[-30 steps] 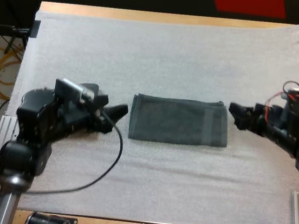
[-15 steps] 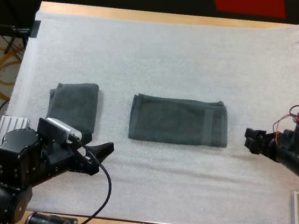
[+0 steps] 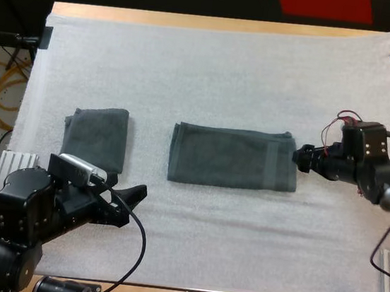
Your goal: Pick towel from pile fold and stack
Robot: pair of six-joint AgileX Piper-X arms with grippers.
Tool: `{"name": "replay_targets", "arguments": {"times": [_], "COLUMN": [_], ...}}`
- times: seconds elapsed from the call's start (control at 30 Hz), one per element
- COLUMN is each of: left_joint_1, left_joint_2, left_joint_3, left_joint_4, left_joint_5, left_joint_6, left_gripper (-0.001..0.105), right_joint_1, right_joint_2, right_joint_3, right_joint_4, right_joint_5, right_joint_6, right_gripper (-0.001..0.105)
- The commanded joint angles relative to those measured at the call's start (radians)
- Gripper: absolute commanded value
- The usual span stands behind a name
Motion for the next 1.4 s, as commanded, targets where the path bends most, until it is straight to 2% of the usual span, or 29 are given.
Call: {"name": "replay_targets", "arguments": {"times": [0.0,0.17,0.33,0.6,1.03,1.27,1.3,1.37], "left_joint_1": [0.002,0.002,0.002,0.002,0.002,0.002,0.002,0.002], "left_joint_2": [-0.001,-0.001,-0.001,-0.001,-0.001,-0.001,-0.001,-0.001], "left_joint_3": [-0.004,-0.004,-0.004,-0.004,-0.004,-0.004,-0.004,-0.004], "left_joint_4": [0.003,0.003,0.003,0.003,0.003,0.003,0.003,0.003], "left_joint_5": [-0.014,-0.020,-0.020,-0.020,-0.020,-0.018,-0.018,-0.018], "left_joint_6": [0.003,0.003,0.003,-0.002,-0.002,-0.009,-0.009,-0.009], "left_gripper": [0.069,0.069,0.069,0.069,0.069,0.069,0.069,0.069], "right_joint_1": [-0.016,-0.090,-0.105,-0.103,-0.099,-0.032,-0.027,-0.021], "right_joint_2": [0.011,0.147,0.237,0.332,0.402,0.426,0.426,0.426], "right_joint_3": [-0.007,-0.007,-0.007,-0.010,-0.010,-0.014,-0.016,-0.020], "right_joint_4": [-0.016,-0.095,-0.182,-0.217,-0.219,-0.223,-0.223,-0.223], "right_joint_5": [-0.033,-0.190,-0.311,-0.360,-0.589,-0.580,-0.574,-0.522], "right_joint_6": [0.000,-0.001,0.003,0.013,0.097,0.113,0.115,0.129], "right_gripper": [0.071,0.071,0.071,0.071,0.071,0.070,0.068,0.058]}}
